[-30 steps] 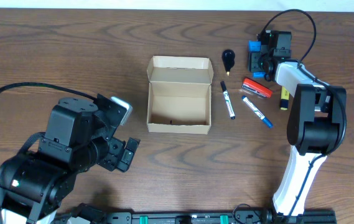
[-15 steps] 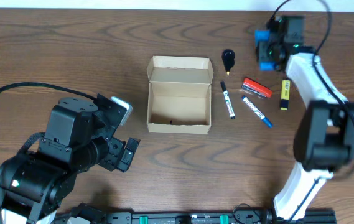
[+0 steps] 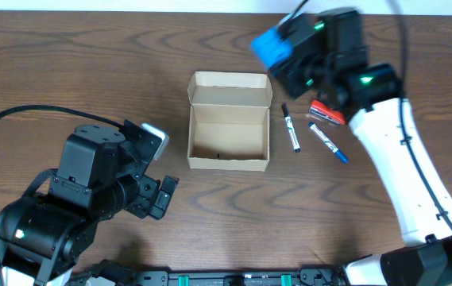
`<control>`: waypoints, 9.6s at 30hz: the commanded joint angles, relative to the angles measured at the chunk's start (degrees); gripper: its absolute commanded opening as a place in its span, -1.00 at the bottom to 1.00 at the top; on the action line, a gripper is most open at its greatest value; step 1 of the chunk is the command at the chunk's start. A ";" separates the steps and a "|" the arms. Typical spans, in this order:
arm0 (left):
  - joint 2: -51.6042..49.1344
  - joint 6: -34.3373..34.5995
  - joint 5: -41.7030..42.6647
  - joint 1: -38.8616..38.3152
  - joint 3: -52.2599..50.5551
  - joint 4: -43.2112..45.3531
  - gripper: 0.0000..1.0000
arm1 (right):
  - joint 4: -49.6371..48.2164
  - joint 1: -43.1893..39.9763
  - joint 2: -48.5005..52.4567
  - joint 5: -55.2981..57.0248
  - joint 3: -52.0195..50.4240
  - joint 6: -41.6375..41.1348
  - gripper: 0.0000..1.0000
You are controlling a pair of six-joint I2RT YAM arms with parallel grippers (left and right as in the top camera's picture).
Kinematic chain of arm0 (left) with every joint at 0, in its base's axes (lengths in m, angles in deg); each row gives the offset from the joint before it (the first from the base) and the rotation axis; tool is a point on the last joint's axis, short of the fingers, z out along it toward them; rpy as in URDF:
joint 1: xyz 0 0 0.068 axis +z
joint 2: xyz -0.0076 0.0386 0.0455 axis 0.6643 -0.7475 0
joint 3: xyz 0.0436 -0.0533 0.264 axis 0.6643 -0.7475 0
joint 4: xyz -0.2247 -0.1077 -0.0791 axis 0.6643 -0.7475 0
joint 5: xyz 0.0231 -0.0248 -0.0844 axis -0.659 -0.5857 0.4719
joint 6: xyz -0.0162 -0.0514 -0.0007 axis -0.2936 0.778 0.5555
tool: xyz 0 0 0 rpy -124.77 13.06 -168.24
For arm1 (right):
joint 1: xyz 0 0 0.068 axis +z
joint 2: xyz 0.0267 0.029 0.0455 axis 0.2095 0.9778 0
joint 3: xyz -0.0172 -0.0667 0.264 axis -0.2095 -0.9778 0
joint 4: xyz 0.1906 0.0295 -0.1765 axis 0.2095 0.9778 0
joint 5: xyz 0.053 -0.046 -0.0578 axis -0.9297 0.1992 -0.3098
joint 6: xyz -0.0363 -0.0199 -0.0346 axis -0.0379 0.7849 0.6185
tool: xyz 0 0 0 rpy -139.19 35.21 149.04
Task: Pack container
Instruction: 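Carry the blue duster into the box and release it, then move the right gripper to the red stapler and grasp it, then lower the red stapler into the box beside the duster, release, then reach the right gripper to the black tape dispenser and grasp it, then place the black tape dispenser into the box and release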
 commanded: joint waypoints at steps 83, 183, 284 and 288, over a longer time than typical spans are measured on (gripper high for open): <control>0.24 0.22 -0.26 0.20 0.35 0.00 0.90 | 5.70 -16.15 18.10 8.98 -4.61 13.60 0.47; 0.24 0.22 -0.26 0.20 0.35 0.00 0.91 | 1.84 13.66 28.44 -11.96 4.55 33.00 -0.56; 0.24 0.22 -0.26 0.20 0.35 0.00 0.91 | -17.42 -9.18 18.82 8.44 5.86 -16.85 -0.28; 0.24 0.22 -0.26 0.20 0.35 0.00 0.90 | -14.19 -6.16 11.61 6.43 5.86 -9.53 -0.31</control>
